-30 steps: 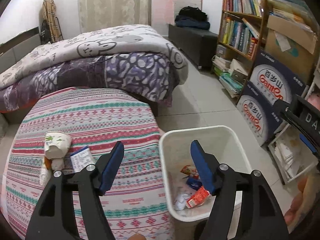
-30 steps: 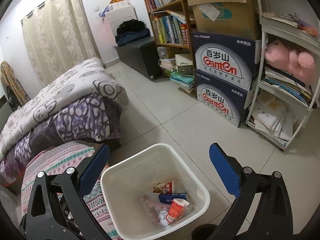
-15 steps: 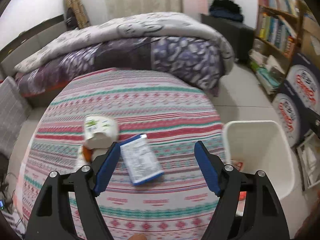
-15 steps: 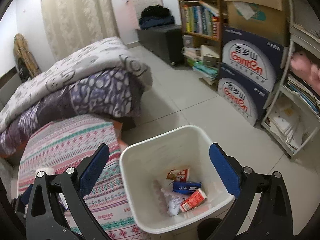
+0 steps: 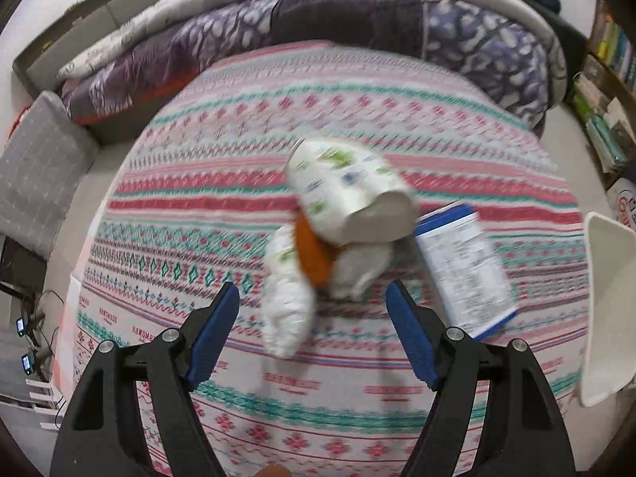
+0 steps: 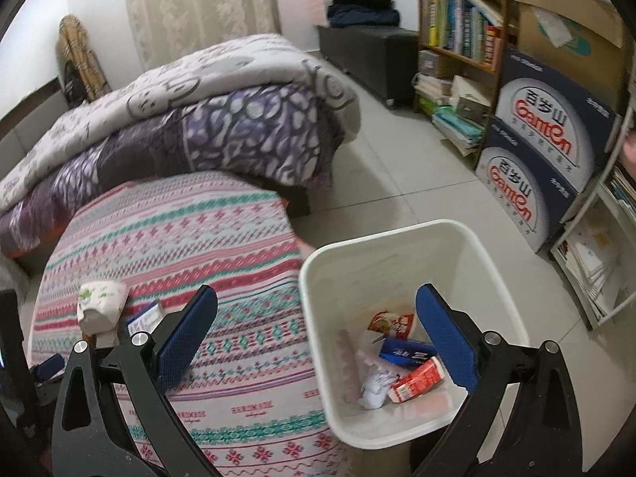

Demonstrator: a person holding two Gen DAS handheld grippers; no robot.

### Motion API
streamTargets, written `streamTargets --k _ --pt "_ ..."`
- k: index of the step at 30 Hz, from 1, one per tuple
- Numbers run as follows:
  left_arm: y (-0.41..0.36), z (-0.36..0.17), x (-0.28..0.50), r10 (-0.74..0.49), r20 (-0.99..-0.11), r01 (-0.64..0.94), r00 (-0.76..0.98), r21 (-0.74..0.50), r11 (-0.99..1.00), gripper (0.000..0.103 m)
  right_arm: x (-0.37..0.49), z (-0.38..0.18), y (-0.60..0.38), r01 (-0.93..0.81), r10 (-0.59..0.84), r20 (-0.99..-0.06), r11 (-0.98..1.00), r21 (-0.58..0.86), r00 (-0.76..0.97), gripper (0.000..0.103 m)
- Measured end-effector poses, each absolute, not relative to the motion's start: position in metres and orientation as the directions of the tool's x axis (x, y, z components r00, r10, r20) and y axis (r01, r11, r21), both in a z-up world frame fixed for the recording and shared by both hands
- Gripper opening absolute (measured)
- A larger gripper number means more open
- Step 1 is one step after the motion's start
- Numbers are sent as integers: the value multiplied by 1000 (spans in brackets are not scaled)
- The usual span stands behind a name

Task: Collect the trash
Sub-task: 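Grasp the plastic-wrapped bottle with the left tool while the right tool grasps the blue-and-white box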

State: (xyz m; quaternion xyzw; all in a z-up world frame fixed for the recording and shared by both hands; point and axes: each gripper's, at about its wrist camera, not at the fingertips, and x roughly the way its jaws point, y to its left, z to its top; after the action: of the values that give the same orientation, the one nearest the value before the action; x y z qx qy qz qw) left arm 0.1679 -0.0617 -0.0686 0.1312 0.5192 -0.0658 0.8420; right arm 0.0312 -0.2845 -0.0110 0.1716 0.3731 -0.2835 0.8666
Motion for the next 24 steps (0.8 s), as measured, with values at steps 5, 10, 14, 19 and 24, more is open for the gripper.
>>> streamTargets --k 5,10,14,19,24 --pt "-38 -85 181 -4 -919 248 394 102 963 59 52 -24 -262 563 -324 -770 824 55 549 96" --pt "-24 -96 185 -62 -937 276 345 38 960 29 72 -38 -240 491 -267 -798 870 41 540 96" --pt "-18 -89 181 -79 -929 287 361 30 958 26 88 -53 -217 412 -192 -825 909 55 532 96" --pt "5 -78 183 -105 -920 245 377 -10 969 25 102 -71 -189 316 -134 -847 948 42 514 96" --pt "38 -62 190 -145 -907 162 394 -87 983 25 115 -85 -173 276 -129 -859 961 15 496 96"
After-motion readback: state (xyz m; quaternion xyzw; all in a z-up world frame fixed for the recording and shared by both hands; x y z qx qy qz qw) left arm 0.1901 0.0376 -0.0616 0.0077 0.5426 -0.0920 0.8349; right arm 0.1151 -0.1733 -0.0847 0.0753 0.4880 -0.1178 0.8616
